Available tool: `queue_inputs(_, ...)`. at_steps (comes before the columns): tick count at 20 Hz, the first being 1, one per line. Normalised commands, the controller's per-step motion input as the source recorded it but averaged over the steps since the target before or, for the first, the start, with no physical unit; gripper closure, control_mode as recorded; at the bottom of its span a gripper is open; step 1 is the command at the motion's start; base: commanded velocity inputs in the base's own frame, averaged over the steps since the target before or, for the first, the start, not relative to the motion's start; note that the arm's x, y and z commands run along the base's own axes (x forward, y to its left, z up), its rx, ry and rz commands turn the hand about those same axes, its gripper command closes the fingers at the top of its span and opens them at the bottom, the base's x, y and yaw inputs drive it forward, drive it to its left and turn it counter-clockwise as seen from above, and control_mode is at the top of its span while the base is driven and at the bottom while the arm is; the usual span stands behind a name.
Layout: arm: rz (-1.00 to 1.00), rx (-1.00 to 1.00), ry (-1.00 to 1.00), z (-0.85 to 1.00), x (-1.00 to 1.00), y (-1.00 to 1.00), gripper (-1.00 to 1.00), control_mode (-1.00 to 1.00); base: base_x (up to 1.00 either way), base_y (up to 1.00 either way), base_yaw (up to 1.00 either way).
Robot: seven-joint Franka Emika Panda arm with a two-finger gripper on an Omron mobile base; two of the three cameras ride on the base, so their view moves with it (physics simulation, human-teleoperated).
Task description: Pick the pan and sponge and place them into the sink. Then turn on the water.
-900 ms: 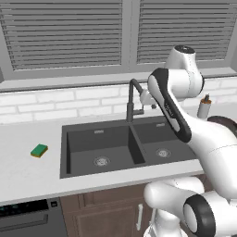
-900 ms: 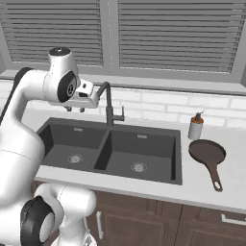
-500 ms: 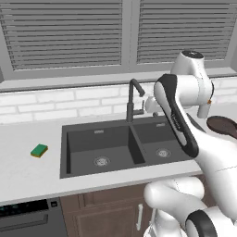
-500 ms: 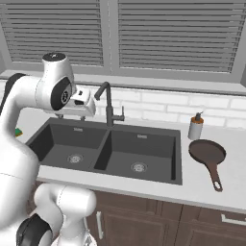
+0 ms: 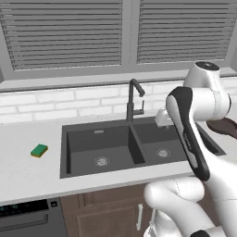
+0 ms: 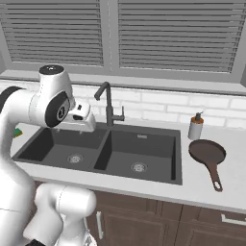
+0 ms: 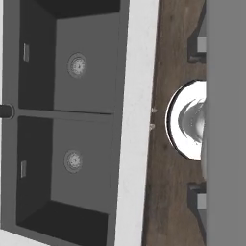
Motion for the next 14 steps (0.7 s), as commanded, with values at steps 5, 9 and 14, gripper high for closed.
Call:
queue_inputs(5, -0.01, 0.0, 0.03, -0.35, -0.05, -0.71, -1.0, -1.0, 0.0, 0.0, 0.0)
queue_inputs(9, -0.02, 0.0, 0.02, -0.41, 0.0, -0.9, -1.0, -1.0, 0.0, 0.0, 0.0)
queue_inputs(14, -0.01, 0.02, 0.08, -0.35, 0.09, -0.99, -1.0, -1.0, 0.0, 0.0, 0.0)
